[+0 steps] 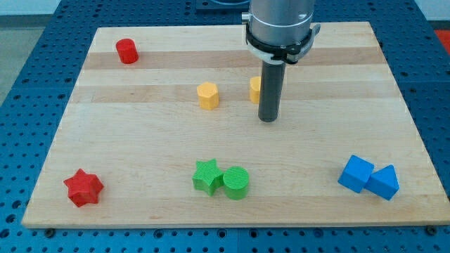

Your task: Slide the hexagon horizontal to the red circle

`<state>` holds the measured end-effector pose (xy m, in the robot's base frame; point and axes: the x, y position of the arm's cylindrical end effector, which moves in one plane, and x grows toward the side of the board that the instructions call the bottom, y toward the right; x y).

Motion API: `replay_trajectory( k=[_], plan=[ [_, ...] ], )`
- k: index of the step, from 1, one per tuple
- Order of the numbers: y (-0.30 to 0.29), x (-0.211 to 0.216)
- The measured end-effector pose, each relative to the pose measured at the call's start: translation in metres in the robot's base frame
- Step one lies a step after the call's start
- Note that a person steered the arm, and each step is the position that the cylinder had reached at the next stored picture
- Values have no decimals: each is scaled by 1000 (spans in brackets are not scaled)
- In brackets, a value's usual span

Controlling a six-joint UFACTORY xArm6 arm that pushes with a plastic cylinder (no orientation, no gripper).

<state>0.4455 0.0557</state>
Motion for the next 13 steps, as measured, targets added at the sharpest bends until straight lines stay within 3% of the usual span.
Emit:
replay_trajectory(
  k=[5,7,10,13],
  plan=[
    [0,20],
    [-64,-9],
    [-112,-35],
    [-114,-29]
  ],
)
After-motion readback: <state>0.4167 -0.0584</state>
